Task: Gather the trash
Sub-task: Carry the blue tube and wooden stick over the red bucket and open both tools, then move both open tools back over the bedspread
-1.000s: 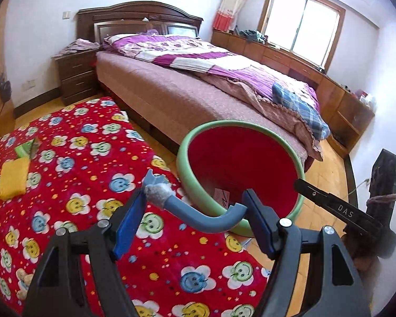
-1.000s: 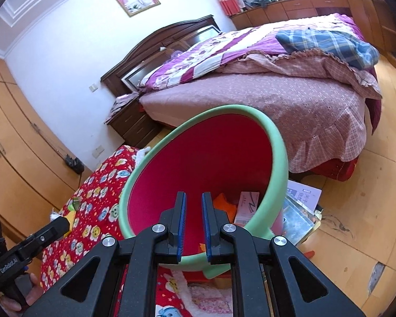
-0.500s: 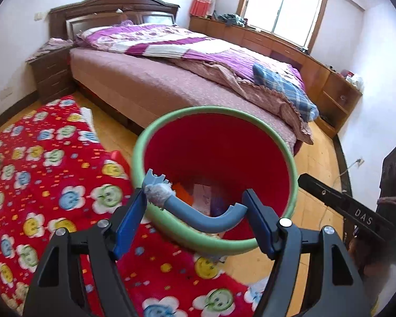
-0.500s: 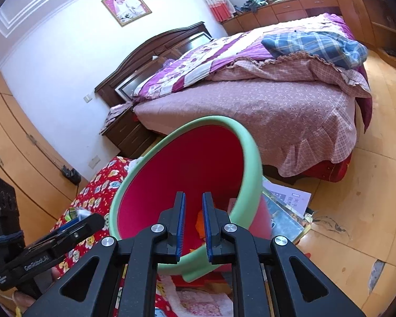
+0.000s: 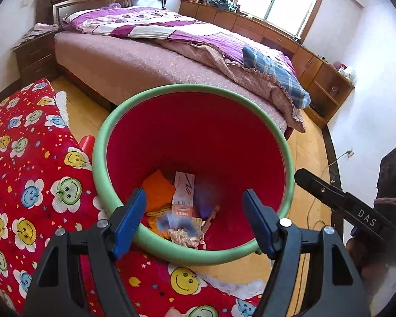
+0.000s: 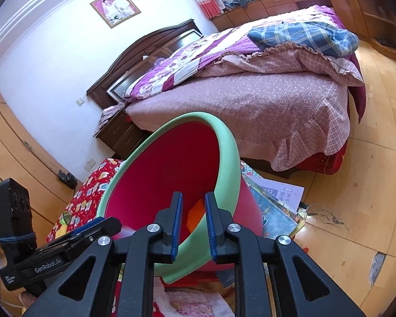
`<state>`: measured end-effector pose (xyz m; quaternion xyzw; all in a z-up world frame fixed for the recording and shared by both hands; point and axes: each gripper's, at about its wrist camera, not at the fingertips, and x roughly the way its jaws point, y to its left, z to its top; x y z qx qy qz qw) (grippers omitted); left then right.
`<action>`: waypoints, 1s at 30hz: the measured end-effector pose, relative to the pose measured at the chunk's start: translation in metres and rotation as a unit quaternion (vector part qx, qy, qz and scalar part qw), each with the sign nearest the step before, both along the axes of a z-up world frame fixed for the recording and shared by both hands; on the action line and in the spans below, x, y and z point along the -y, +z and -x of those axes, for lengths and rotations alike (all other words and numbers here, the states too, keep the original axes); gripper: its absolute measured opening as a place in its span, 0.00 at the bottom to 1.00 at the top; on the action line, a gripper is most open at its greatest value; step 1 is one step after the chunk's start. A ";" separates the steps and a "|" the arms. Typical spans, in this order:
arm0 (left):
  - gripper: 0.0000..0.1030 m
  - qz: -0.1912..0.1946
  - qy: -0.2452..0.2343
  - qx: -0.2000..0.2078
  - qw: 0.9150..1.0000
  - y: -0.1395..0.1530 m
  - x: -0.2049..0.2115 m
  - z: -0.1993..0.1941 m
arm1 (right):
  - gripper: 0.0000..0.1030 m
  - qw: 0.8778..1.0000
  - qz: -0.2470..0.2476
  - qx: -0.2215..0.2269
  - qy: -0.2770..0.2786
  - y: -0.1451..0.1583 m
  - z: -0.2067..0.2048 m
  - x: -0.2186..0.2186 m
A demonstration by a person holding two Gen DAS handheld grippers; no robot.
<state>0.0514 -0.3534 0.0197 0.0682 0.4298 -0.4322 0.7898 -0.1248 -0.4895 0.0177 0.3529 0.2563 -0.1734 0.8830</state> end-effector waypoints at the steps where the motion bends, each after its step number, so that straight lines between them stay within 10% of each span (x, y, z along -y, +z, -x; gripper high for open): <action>1: 0.72 0.001 0.002 0.000 1.000 0.000 0.000 0.000 | 0.20 1.000 -0.001 -0.001 -0.001 -0.001 0.000 0.001; 30: 0.78 0.013 0.113 -0.018 0.993 0.024 -0.102 -0.010 | 0.53 0.999 0.026 -0.012 0.042 0.024 -0.015 -0.038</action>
